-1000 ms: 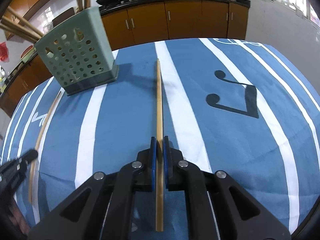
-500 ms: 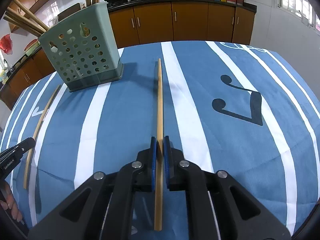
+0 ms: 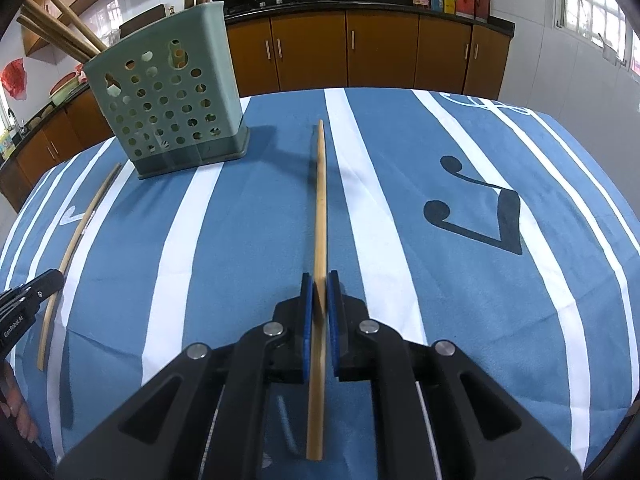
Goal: Organize utensils
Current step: 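Close the right tool on the last chopstick while the left tool grasps another, then lift both chopsticks upright and carry them over the green basket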
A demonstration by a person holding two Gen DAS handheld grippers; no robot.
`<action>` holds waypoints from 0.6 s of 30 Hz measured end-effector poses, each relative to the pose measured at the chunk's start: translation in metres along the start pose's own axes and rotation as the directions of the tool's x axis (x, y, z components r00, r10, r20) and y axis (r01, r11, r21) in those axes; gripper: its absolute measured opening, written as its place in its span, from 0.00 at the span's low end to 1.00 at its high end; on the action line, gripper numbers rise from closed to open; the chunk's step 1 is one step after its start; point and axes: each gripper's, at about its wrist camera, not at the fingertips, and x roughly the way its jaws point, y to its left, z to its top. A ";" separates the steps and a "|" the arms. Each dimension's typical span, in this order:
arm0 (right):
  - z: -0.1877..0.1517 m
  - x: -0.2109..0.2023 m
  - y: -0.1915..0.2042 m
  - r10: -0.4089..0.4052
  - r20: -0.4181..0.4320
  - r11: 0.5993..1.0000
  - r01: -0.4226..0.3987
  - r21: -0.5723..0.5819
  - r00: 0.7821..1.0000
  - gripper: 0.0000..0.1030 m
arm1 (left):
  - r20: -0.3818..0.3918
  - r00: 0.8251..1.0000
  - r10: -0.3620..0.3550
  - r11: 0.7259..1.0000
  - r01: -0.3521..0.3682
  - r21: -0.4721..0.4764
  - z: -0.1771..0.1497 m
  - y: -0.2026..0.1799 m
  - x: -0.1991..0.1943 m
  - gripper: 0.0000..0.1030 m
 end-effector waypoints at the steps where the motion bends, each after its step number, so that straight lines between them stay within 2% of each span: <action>1: -0.001 0.000 0.000 -0.002 0.000 1.000 0.002 -0.003 1.000 0.09 | 0.000 1.000 0.001 1.000 -0.001 0.001 0.000 0.000 0.000 0.08; 14: 0.000 0.000 0.000 -0.007 -0.002 1.000 0.007 -0.021 1.000 0.08 | -0.006 1.000 0.018 0.999 -0.018 0.044 -0.002 -0.002 -0.003 0.07; 18: 0.004 -0.013 -0.009 0.024 0.017 1.000 -0.024 0.010 1.000 0.07 | -0.027 1.000 -0.011 1.000 0.012 0.029 0.002 0.004 -0.008 0.07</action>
